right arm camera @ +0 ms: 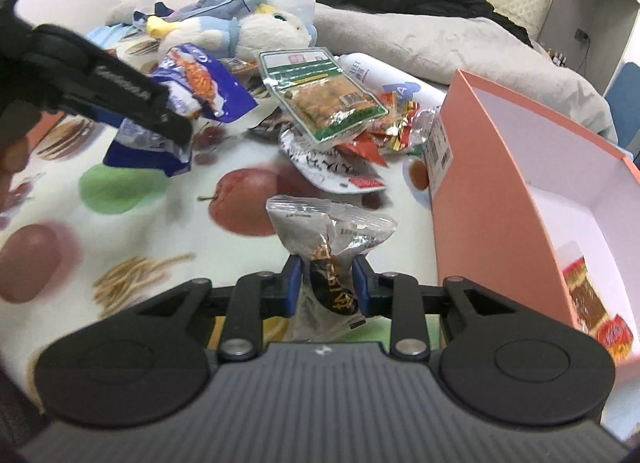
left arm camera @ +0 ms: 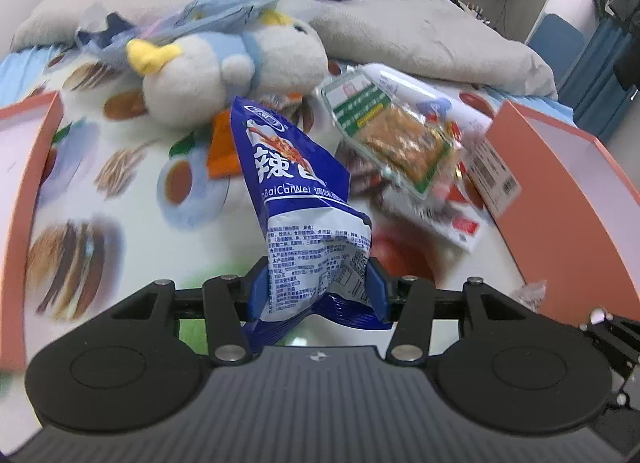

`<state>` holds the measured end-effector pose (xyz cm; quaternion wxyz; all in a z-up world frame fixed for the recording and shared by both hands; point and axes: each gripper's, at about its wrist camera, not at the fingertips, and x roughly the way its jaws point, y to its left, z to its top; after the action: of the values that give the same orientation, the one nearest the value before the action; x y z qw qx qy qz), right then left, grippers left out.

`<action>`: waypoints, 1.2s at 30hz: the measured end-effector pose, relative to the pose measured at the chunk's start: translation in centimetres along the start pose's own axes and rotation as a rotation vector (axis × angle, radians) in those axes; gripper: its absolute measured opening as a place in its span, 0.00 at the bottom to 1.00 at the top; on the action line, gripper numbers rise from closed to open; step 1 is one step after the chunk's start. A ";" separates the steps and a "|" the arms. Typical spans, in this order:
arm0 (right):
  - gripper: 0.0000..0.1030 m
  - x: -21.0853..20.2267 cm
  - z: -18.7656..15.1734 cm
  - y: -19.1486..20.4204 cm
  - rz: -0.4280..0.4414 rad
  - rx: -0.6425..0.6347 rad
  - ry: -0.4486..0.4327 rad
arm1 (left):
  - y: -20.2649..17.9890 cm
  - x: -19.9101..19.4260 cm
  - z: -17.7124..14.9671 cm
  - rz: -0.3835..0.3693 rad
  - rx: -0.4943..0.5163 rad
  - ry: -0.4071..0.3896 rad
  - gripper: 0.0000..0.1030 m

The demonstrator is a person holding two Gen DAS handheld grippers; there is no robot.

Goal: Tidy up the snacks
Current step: 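Lift both held bags up from the pile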

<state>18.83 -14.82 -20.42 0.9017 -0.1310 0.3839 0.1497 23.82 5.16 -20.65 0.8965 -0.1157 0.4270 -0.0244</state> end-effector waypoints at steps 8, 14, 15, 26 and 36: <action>0.30 -2.0 -2.7 0.8 0.032 0.037 0.040 | -0.3 -3.5 -4.5 -0.018 -0.007 0.049 0.54; 0.31 -3.3 -3.7 1.1 0.061 0.065 0.029 | -1.0 -4.6 -7.4 -0.028 -0.010 0.090 0.54; 0.31 -3.4 -3.8 1.1 0.061 0.071 0.027 | -1.0 -4.6 -7.7 -0.026 -0.011 0.095 0.54; 0.67 -2.0 -4.0 0.3 0.103 0.047 0.041 | -1.2 -3.9 -8.0 -0.025 -0.011 0.116 0.54; 0.59 -0.3 -4.5 0.9 0.141 0.077 0.057 | -1.6 -2.9 -7.7 -0.010 0.010 0.104 0.54</action>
<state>15.38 -15.61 -23.37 0.8820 -0.0731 0.4231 0.1942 16.17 2.60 -22.80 0.8734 -0.1120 0.4725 -0.0369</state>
